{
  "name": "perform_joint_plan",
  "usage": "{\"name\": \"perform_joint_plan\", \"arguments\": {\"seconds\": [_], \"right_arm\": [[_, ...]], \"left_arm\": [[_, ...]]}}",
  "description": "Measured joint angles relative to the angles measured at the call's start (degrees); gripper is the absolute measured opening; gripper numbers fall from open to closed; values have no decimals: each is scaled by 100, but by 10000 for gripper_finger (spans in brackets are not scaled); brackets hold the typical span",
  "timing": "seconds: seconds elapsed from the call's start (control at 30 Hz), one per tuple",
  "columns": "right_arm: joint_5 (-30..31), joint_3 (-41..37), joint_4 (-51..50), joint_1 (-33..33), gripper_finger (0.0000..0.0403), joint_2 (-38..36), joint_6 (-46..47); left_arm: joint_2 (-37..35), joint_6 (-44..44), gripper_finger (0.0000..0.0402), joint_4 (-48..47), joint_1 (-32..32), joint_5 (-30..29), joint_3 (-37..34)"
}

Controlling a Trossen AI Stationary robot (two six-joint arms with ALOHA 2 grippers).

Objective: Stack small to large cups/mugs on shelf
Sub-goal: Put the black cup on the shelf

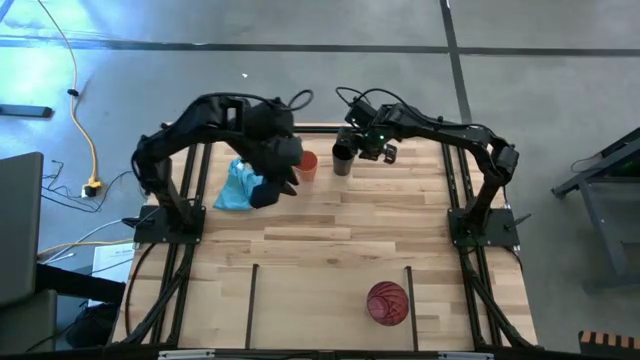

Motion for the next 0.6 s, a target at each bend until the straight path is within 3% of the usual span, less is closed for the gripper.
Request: {"name": "perform_joint_plan", "arguments": {"seconds": [0.43,0.6], "right_arm": [[-55,0,110,105,115,64,894],[-9,-4,72,195,114,266,1029]], "left_arm": [[-1305,-153,117,0,-2,-95,0],[-2121,-197,117,8,-2,-199,-443]]}}
